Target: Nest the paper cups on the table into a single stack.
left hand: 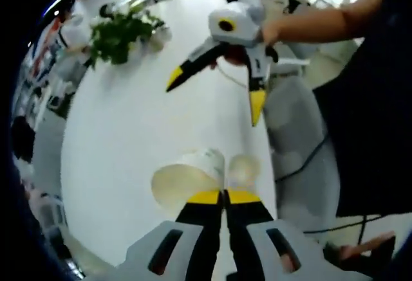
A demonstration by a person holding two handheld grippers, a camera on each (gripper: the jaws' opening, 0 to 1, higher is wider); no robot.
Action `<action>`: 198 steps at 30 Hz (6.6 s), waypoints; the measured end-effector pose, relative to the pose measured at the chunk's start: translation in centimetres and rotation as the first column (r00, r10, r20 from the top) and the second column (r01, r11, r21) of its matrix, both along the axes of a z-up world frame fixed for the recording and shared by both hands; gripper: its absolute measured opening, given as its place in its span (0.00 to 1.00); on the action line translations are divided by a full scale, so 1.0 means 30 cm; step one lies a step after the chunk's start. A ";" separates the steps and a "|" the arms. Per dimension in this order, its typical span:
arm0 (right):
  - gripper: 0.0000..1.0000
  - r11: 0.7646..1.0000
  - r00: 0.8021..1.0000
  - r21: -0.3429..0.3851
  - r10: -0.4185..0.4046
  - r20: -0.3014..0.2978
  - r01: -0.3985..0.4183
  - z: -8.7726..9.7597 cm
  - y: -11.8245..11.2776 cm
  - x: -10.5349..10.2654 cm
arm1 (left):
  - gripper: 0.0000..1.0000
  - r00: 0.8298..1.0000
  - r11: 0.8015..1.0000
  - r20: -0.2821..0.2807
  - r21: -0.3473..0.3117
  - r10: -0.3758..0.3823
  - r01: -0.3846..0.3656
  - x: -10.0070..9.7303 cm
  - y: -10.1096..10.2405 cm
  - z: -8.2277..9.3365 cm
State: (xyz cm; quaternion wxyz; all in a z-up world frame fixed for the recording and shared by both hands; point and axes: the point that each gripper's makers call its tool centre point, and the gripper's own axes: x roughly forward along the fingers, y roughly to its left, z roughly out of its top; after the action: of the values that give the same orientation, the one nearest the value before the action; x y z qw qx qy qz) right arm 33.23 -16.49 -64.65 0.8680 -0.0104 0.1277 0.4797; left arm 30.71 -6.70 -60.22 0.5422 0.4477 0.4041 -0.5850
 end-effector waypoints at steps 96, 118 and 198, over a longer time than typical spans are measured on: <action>1.00 0.984 0.989 -0.101 -0.146 0.009 0.147 -0.146 -0.172 -0.044 | 0.00 0.994 0.951 -0.078 0.305 0.082 -0.054 -0.159 -0.045 -0.178; 1.00 0.985 0.990 -0.093 -0.144 0.002 0.144 -0.153 -0.163 -0.058 | 0.00 0.991 0.941 -0.092 0.333 0.098 -0.062 -0.200 -0.033 -0.287; 1.00 0.988 0.991 -0.086 -0.132 -0.036 0.129 -0.201 -0.131 -0.093 | 0.10 0.973 0.950 -0.082 0.248 0.215 -0.189 -0.189 -0.039 -0.503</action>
State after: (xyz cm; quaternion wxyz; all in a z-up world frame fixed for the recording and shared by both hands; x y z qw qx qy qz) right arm 30.44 -20.41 -70.68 0.8935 -0.0284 0.1661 0.4162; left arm 25.04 -7.86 -75.30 0.5190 0.4337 0.5437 -0.4969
